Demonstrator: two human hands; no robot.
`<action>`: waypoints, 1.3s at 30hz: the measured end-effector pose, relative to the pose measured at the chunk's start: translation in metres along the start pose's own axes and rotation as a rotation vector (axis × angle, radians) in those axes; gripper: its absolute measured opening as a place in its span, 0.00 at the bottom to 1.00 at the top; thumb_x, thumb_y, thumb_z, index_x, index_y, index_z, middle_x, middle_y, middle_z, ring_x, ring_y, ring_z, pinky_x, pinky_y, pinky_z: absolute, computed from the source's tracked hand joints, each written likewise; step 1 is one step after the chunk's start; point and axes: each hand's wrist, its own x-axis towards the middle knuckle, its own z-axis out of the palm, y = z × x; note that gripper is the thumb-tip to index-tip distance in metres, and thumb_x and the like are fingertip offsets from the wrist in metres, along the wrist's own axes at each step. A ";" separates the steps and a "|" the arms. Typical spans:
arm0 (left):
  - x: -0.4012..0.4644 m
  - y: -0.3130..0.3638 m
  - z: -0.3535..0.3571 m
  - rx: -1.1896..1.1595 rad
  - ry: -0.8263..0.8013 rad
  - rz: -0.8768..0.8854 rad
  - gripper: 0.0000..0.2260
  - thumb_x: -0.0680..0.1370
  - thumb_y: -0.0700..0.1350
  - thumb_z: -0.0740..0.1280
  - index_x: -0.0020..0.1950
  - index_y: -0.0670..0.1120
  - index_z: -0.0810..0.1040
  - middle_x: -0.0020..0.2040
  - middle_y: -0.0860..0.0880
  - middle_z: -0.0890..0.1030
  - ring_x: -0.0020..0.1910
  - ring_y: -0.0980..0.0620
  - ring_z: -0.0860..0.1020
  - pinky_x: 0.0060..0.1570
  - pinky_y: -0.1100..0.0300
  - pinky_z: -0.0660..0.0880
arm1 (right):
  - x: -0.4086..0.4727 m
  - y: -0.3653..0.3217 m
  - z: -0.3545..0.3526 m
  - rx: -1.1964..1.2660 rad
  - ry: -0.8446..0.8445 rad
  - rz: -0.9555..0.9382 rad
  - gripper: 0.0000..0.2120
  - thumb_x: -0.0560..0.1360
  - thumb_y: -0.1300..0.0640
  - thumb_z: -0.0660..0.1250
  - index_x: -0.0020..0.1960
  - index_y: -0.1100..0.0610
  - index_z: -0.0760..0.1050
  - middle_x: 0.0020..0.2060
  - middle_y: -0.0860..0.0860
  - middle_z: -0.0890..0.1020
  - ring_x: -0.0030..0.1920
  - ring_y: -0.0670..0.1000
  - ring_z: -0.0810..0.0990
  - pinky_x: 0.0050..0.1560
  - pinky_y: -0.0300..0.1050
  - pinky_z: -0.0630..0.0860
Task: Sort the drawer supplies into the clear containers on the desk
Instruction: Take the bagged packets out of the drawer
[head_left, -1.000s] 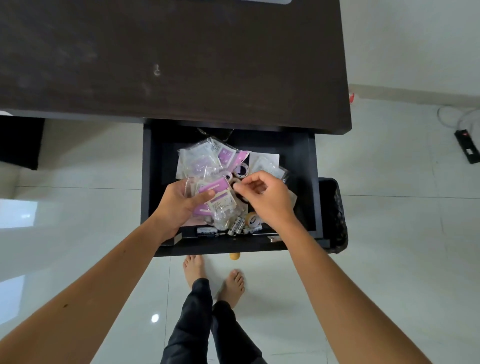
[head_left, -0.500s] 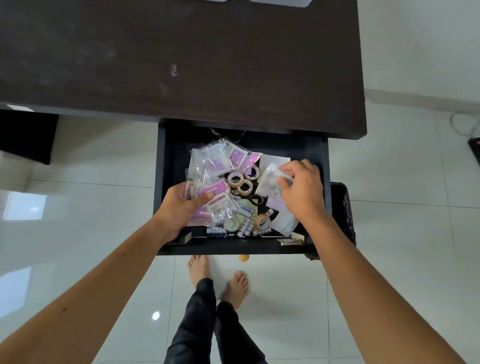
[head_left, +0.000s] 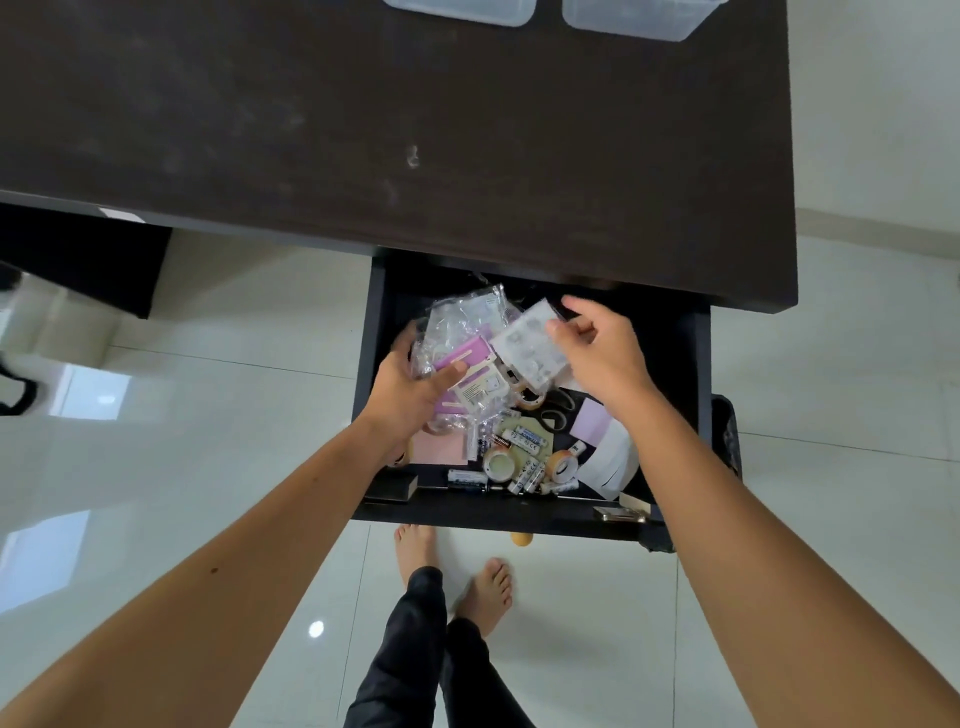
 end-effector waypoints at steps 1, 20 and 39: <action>0.004 0.003 0.001 0.023 0.006 0.001 0.39 0.79 0.43 0.75 0.85 0.50 0.58 0.65 0.51 0.80 0.46 0.57 0.86 0.36 0.65 0.82 | 0.005 0.001 0.003 -0.041 -0.030 0.010 0.26 0.82 0.50 0.71 0.78 0.52 0.71 0.47 0.44 0.80 0.47 0.42 0.78 0.59 0.44 0.74; 0.011 -0.005 0.001 0.111 0.048 0.063 0.28 0.79 0.44 0.75 0.77 0.49 0.70 0.63 0.48 0.84 0.54 0.50 0.88 0.49 0.51 0.86 | 0.000 0.004 0.012 -0.011 -0.173 -0.052 0.05 0.79 0.53 0.75 0.52 0.52 0.80 0.48 0.44 0.87 0.49 0.42 0.85 0.53 0.47 0.81; -0.014 0.000 0.007 -0.014 -0.140 0.006 0.16 0.79 0.43 0.74 0.65 0.43 0.78 0.50 0.46 0.89 0.52 0.44 0.88 0.44 0.50 0.87 | -0.026 0.020 -0.012 0.275 -0.250 0.016 0.07 0.80 0.61 0.73 0.58 0.55 0.82 0.54 0.49 0.89 0.56 0.51 0.88 0.65 0.58 0.82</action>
